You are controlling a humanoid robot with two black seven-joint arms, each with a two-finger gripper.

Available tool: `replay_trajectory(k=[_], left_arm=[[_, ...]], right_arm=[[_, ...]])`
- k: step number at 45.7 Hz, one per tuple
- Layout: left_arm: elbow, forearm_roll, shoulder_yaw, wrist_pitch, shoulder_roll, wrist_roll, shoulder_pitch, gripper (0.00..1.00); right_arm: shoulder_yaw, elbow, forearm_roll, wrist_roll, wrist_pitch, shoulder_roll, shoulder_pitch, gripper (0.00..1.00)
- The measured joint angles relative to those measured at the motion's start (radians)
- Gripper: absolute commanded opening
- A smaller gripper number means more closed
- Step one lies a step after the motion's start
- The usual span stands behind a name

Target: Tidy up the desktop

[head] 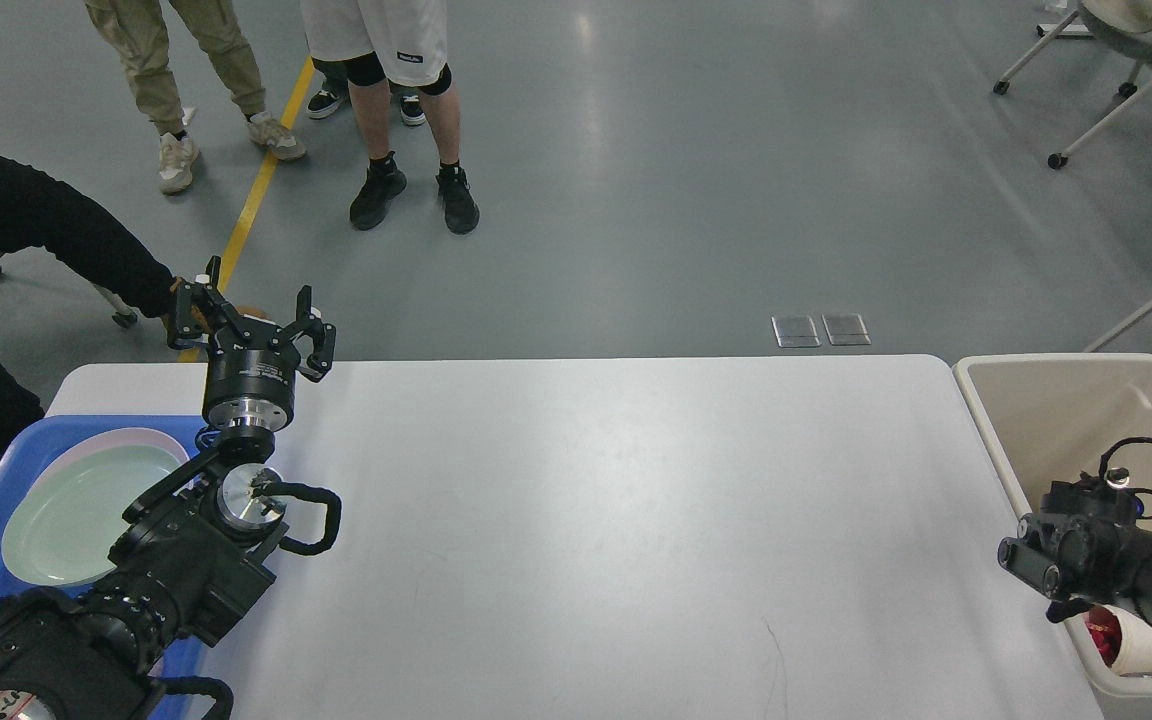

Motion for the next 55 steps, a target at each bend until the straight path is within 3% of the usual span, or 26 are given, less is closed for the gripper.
replay_trajectory(k=[15,27,36,55], left_arm=[[0.0,0.0,0.0,0.0,0.0,0.0,0.0,0.96],[0.0,0.0,0.0,0.0,0.0,0.0,0.0,0.96],[0.0,0.0,0.0,0.0,0.0,0.0,0.0,0.96],[0.0,0.0,0.0,0.0,0.0,0.0,0.0,0.96]], right_arm=[[0.103,-0.107,0.001,-0.008,-0.055,0.013,0.075,1.0],[0.425,-0.184,0.015,-0.009,-0.06,0.056,0.203,1.0],[0.787,-0.186,0.146,-0.01,-0.054,0.048,0.274,1.0],[1.141,-0.183,0.344,-0.009,-0.057,0.075,0.284,1.0]])
